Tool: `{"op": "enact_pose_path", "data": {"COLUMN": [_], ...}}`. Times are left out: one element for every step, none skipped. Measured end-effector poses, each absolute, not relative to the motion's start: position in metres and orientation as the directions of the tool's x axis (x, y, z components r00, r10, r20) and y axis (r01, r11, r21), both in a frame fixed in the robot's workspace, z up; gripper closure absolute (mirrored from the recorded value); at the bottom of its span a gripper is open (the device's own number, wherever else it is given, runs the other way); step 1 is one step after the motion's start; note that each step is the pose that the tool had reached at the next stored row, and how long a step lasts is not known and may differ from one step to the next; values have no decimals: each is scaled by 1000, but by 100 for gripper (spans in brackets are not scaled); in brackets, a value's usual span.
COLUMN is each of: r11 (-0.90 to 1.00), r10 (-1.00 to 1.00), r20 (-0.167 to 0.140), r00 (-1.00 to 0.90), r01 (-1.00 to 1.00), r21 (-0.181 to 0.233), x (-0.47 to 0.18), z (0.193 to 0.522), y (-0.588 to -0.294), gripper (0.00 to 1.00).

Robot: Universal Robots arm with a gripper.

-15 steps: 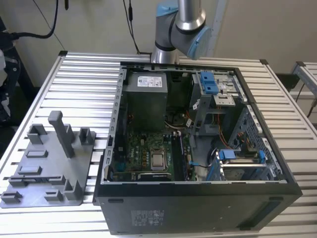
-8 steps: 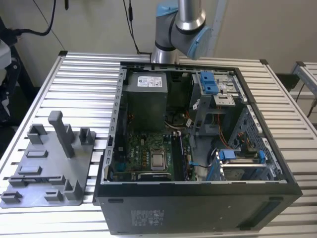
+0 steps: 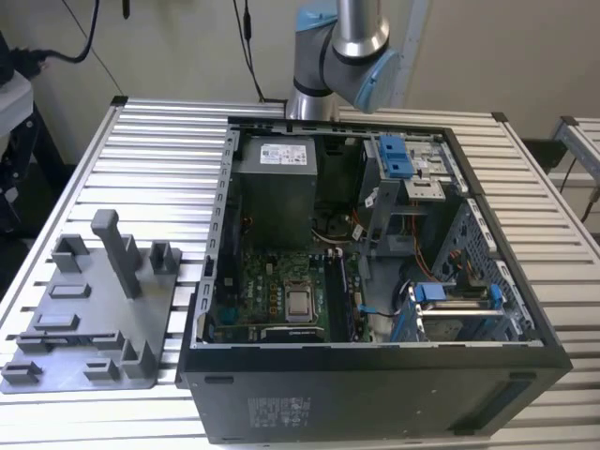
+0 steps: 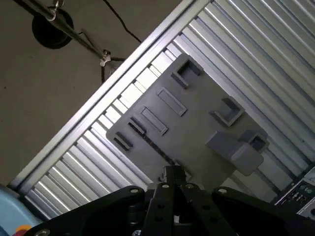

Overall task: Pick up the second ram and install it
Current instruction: 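Pick up the second ram and move it above second insertion slot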

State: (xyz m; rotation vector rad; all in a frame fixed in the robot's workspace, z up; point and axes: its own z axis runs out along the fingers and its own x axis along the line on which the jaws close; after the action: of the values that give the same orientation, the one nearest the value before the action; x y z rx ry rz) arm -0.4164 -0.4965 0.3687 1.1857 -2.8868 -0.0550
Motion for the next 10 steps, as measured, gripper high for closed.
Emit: {"op": "enact_pose_path", "data": {"r11": [698,685,671,657,644,630,616,601,587,571], "r10": [-716,-728,-741,-753,-765,-777,-787,-799,-809,-820], "r20": [5,5,5,5,5,5,4,3,2,1], "r00": [-698,-685,-671,-657,-644,-630,-617,-602,-587,-572], "r01": [-715,-727,-741,-753,-764,-776,-787,-798,-809,-820], "r21": [40,40,40,40,40,40,39,38,37,35], "x": [-416,-416,-416,-416,-416,-416,-416,-416,-416,-416], "z": [368,368,368,368,367,367,366,366,366,365], "y": [-497,-497,-497,-497,-497,-497,-497,-497,-497,-497], "gripper": [89,89,89,89,89,89,89,89,89,89]}}
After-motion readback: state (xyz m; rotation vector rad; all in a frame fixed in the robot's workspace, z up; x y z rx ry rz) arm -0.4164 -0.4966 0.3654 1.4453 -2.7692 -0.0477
